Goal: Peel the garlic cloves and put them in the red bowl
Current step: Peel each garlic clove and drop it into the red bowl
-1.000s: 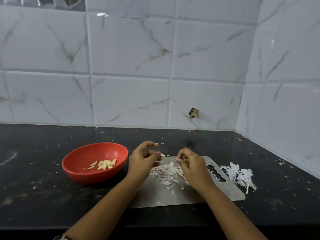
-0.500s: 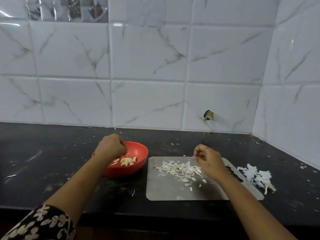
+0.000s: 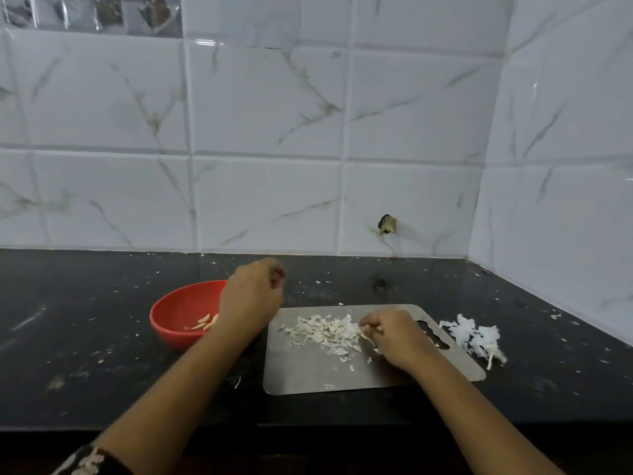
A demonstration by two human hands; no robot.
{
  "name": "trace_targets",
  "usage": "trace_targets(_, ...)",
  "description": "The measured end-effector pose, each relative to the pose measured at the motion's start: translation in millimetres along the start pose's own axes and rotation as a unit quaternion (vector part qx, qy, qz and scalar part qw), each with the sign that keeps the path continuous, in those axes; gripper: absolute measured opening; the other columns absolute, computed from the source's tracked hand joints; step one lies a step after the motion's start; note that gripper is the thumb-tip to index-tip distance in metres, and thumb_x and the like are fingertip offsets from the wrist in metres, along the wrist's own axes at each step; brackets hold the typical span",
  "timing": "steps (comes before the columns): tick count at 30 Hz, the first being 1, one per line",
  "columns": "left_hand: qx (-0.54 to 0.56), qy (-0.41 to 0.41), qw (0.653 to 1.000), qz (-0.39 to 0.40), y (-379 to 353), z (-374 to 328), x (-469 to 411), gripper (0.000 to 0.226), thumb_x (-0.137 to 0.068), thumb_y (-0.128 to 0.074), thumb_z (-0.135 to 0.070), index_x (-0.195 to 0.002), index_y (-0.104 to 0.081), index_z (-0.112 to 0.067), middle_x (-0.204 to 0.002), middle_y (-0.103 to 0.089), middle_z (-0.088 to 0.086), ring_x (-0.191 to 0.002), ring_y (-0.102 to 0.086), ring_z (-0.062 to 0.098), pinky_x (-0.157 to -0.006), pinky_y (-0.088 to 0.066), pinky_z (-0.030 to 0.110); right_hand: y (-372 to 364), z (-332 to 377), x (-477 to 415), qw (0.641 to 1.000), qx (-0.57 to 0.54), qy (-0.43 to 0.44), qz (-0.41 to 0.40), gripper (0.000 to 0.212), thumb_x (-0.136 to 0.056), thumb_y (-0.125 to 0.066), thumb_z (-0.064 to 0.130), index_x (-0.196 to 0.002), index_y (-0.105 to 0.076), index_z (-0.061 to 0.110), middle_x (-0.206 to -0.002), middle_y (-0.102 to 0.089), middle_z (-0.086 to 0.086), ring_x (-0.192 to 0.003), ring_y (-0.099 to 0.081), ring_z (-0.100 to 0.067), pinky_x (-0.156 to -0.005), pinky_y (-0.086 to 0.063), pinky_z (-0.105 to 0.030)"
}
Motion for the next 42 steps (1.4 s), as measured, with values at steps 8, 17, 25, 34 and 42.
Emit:
trace_targets(8,0.033,-0.054,0.994,0.093,-55.8,-31.8,33.8,0.022,-0.089,-0.054,-0.013,-0.095,-0.067,-0.029,-0.088,-0.072,-0.012,-0.085,-0.066,0.01,-0.083,-0.053,0.037,-4.3,12.9,4.8,0.99,0.14,-0.004,-0.021,0.035,-0.085,-0.041,-0.008,-0.108,-0.062,0.008,-0.108,-0.062,-0.011,-0.1,-0.06,-0.027,-0.077,-0.045,-0.031)
trace_targets(17,0.056,-0.064,0.99,0.111,-73.2,-41.9,40.8,0.007,-0.092,-0.061,-0.031,-0.097,-0.065,-0.034,-0.088,-0.069,-0.017,-0.074,-0.059,-0.005,-0.066,-0.035,0.0,5.1,3.3,-0.1,0.989,-0.03,-0.012,-0.141,0.02,-0.096,-0.049,0.008,-0.095,-0.065,0.021,-0.092,-0.065,0.002,-0.08,-0.062,-0.013,-0.07,-0.054,-0.031)
trace_targets(25,0.304,0.005,0.95,0.068,-74.1,-38.4,28.0,0.005,-0.08,-0.074,-0.009,-0.083,-0.073,-0.014,-0.07,-0.07,-0.008,-0.063,-0.062,-0.004,-0.057,-0.043,0.007,-0.3,16.9,-8.9,0.884,-0.459,-0.036,-0.077,0.005,-0.086,-0.07,0.005,-0.09,-0.072,0.003,-0.07,-0.072,-0.007,-0.063,-0.067,-0.013,-0.06,-0.054,-0.02)
trace_targets(34,0.316,0.012,0.949,0.017,-82.0,-15.4,4.8,0.018,-0.078,-0.076,-0.005,-0.081,-0.072,-0.023,-0.075,-0.073,-0.007,-0.072,-0.068,0.005,-0.063,-0.052,0.017,-6.1,23.7,-25.3,0.811,-0.584,-0.042,0.01,0.012,-0.084,-0.068,-0.002,-0.094,-0.072,0.004,-0.077,-0.073,-0.008,-0.072,-0.069,-0.012,-0.066,-0.055,-0.02)
trace_targets(42,0.296,0.001,0.955,0.0,-85.4,-8.8,4.9,0.012,-0.076,-0.079,-0.016,-0.074,-0.073,-0.026,-0.072,-0.072,-0.01,-0.068,-0.068,0.006,-0.063,-0.056,0.027,-18.1,19.4,-31.6,0.808,-0.587,-0.046,0.028,0.011,-0.083,-0.07,-0.001,-0.093,-0.073,0.002,-0.077,-0.071,-0.011,-0.07,-0.067,-0.013,-0.064,-0.055,-0.019)
Point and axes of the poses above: each hand's wrist, its own x-axis away from the middle knuckle, its own y-axis out of the back of the hand, z = x × y, the point moved 5 cm from there along -x, towards the middle knuckle
